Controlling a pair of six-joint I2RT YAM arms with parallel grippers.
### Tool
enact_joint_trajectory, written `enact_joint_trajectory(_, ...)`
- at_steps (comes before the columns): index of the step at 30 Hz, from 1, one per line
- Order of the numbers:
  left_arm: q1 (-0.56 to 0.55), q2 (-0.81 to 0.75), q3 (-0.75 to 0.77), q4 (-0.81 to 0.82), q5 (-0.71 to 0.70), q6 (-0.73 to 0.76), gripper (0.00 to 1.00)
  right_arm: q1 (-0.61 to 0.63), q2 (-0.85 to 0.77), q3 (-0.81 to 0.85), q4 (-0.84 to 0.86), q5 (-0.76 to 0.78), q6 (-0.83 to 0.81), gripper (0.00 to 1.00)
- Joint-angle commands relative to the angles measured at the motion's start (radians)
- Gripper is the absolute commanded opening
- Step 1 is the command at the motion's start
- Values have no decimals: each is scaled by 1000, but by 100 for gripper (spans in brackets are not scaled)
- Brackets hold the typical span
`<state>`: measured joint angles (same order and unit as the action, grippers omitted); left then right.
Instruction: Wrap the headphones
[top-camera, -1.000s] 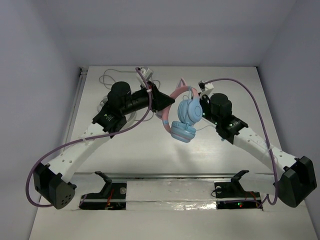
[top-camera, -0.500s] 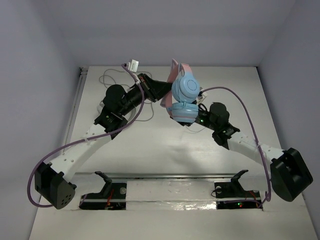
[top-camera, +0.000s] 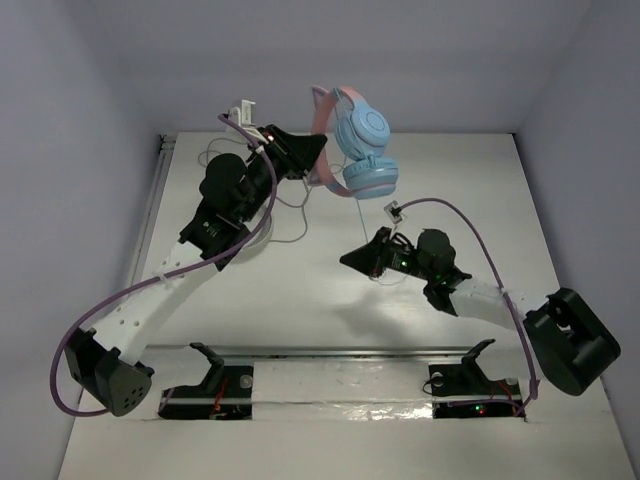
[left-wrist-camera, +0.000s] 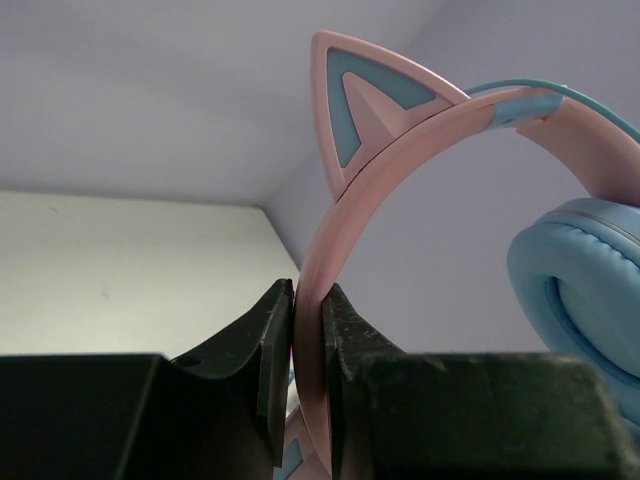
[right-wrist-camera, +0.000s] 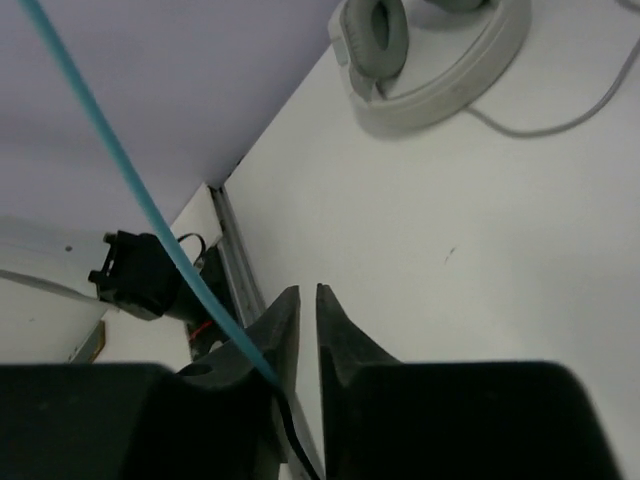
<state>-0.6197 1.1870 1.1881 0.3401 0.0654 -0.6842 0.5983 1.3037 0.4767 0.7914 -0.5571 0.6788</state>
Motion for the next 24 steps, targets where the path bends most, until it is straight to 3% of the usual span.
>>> enact_joint_trajectory(1,5,-24,96,2,-230,87,0,55,-76,-20,14,17,8,15)
enact_joint_trajectory(2,14,-24,102,-1,-258,101,0,70,-95,-16,-67,54,-1,9)
enact_joint_trajectory(6,14,-12,100,11,-380,133,0,132,-200,-12,-214,127,-30,0)
enact_joint_trajectory(16,14,25,38,10,-587,231,0,241,-388,65,-598,312,-71,0)
enact_joint_trajectory(24,14,49,5,-61,-611,256,0,284,-478,195,-872,394,-97,0)
